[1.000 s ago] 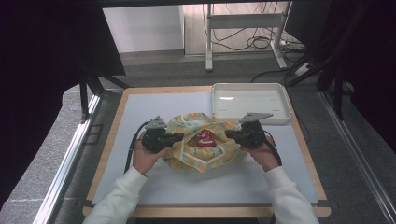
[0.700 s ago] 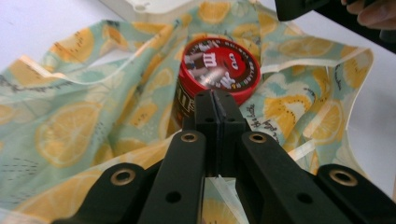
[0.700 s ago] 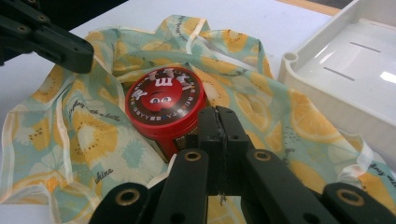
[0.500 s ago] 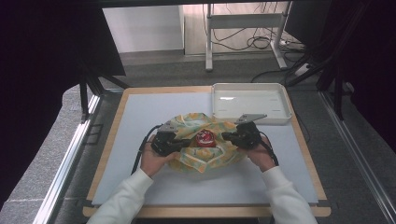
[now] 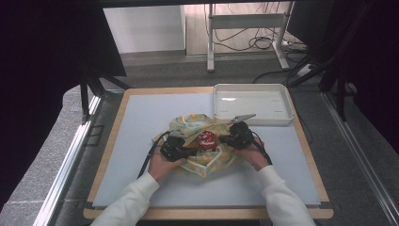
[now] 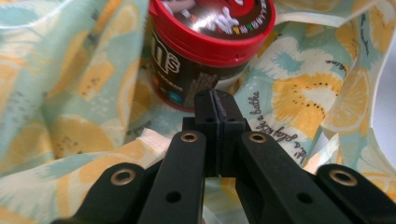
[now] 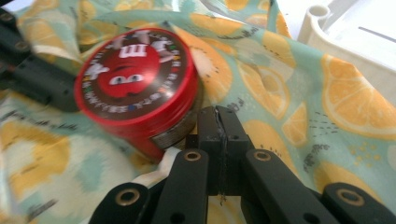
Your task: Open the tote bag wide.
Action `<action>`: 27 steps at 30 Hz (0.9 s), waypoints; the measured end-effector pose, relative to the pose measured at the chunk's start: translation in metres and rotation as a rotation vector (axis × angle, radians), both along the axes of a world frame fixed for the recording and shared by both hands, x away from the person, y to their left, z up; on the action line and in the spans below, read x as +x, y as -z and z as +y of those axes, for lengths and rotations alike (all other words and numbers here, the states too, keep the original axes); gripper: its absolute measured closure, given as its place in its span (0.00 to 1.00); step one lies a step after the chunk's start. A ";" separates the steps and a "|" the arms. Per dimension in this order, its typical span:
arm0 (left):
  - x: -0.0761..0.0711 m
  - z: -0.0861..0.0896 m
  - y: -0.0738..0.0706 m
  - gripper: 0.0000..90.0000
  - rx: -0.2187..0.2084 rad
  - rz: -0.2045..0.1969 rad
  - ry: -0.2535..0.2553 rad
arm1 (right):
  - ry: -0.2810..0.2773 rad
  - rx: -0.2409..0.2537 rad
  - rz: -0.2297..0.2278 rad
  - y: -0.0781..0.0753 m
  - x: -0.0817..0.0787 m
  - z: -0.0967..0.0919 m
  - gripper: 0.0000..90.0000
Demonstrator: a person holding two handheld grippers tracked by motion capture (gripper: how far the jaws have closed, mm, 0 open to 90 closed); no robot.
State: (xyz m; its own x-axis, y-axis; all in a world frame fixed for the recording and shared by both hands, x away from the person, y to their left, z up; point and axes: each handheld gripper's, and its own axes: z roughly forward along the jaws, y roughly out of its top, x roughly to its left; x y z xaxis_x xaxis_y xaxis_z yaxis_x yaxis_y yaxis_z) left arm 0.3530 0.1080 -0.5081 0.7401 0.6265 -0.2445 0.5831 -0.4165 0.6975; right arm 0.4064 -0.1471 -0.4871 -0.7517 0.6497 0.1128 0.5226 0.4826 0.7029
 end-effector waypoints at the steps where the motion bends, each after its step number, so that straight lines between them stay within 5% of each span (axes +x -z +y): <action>1: -0.001 -0.001 0.001 1.00 0.004 0.003 0.004 | 0.002 0.001 0.004 0.001 0.002 0.000 0.99; 17: -0.008 -0.009 0.017 1.00 0.028 0.062 0.054 | 0.117 0.016 0.066 0.031 0.042 0.001 0.99; 27: -0.010 -0.009 0.024 1.00 0.056 0.077 0.068 | 0.162 0.043 0.093 0.040 0.053 -0.005 0.99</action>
State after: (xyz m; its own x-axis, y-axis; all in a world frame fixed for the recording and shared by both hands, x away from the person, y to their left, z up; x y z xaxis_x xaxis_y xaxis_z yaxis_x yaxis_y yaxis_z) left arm 0.3427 0.0987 -0.5324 0.7618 0.5899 -0.2678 0.6029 -0.4942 0.6263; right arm 0.4593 -0.1519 -0.5274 -0.6228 0.7544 0.2073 0.6548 0.3576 0.6659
